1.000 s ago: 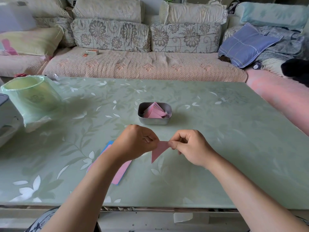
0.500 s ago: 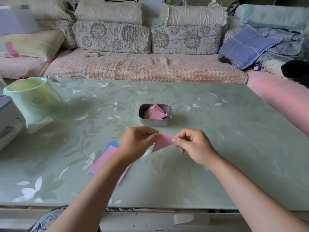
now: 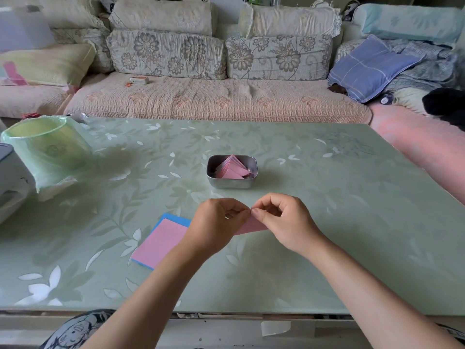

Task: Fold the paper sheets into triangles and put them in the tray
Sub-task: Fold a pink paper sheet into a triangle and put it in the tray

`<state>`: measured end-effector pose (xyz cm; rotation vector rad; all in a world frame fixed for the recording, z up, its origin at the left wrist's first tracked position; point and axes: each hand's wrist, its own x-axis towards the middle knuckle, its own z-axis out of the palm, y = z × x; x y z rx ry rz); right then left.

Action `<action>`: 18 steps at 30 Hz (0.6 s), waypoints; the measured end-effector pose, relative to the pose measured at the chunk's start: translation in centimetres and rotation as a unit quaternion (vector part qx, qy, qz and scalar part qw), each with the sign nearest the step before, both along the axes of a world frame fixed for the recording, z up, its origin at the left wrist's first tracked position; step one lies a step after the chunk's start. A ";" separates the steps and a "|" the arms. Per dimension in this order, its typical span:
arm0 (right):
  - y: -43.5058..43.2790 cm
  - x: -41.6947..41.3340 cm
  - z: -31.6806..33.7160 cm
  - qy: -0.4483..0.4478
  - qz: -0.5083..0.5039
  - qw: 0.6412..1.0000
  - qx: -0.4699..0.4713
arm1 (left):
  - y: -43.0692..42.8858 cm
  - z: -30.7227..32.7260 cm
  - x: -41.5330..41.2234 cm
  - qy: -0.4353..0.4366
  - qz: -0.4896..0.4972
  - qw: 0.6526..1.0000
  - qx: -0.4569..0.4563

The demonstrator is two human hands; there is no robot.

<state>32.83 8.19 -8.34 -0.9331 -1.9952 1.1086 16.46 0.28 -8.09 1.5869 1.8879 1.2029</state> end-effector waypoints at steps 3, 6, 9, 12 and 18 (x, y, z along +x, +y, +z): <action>0.0 0.0 0.0 -0.004 -0.009 1.000 0.009 | 0.1 0.0 0.3 -0.023 0.012 1.000 -0.006; -0.1 0.0 -0.2 -0.008 -0.005 1.000 0.001 | 0.0 0.0 0.6 -0.033 0.010 0.999 -0.014; -0.4 -0.2 -0.4 -0.008 0.005 1.000 -0.007 | 0.0 0.1 0.8 -0.044 0.006 0.999 -0.019; -0.5 -0.2 -0.3 0.025 0.004 0.999 -0.035 | 0.1 0.2 0.8 -0.061 0.004 0.998 -0.022; -0.1 0.1 0.2 0.064 -0.016 0.997 -0.042 | 0.0 0.6 0.2 -0.056 -0.014 0.997 -0.047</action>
